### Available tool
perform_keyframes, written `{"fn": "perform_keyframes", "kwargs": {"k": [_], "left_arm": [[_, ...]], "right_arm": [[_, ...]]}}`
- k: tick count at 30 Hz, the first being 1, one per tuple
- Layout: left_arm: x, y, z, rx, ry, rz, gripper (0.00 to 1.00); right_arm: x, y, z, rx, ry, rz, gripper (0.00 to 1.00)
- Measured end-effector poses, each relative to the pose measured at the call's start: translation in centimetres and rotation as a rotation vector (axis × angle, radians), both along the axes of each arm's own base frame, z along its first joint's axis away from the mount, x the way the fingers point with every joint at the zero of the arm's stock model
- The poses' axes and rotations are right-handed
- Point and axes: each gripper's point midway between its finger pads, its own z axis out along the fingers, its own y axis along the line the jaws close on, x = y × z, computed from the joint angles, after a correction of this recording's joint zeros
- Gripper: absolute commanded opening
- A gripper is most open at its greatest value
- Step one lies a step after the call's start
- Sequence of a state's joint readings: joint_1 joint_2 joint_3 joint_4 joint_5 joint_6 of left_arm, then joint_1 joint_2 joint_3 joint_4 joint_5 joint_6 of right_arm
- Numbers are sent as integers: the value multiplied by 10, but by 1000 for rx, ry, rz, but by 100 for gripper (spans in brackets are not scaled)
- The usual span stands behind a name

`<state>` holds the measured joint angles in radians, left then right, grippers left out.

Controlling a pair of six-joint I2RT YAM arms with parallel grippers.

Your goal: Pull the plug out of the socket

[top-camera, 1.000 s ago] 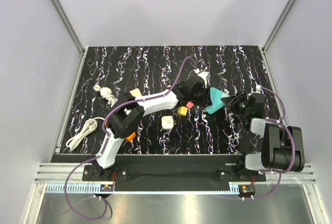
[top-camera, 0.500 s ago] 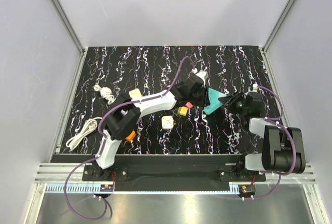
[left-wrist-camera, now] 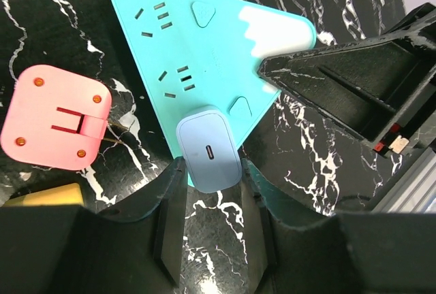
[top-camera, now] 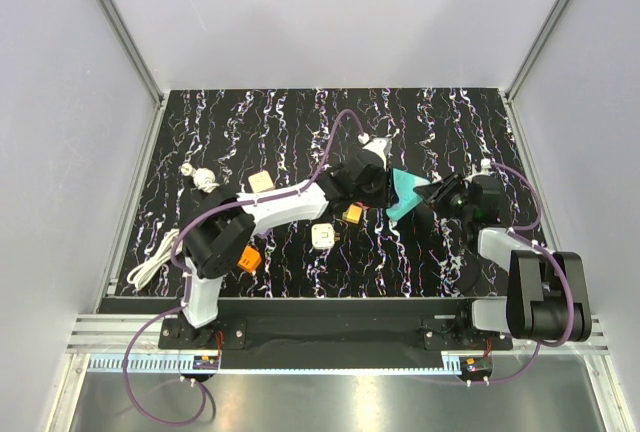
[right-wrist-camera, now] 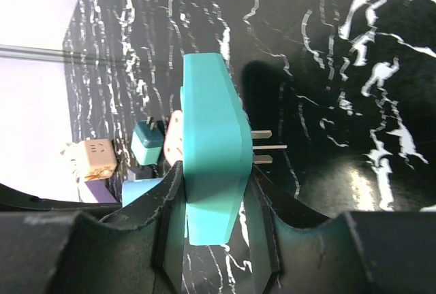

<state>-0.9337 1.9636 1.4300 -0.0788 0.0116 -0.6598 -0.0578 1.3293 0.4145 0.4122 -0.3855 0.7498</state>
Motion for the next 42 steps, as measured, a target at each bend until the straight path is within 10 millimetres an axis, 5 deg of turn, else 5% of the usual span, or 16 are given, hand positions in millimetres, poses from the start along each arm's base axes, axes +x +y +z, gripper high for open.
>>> {"fn": "perform_keyframes", "kwargs": {"k": [6,13,16,31,37,42], "left_arm": [[0,5,15,-33,-39,18,0],[4,-5,130,-311,-215,9,0],[7,-4,155,-375,-255,10,0],[19,54,99,-156,-204,37,0],[40,82,79,-88,-159,87,0],[72,86,50,-49,-115,128,0]], "right_arm": [[3,-1,4,-24,-17,-7,0],[3,-14,-10,-67,23,-54,0],[3,-14,-10,-68,23,-55,0],[4,-15,-9,-72,19,-62,0],[4,-15,-9,-72,18,-62,0],[4,-15,-9,-72,17,-62,0]]}}
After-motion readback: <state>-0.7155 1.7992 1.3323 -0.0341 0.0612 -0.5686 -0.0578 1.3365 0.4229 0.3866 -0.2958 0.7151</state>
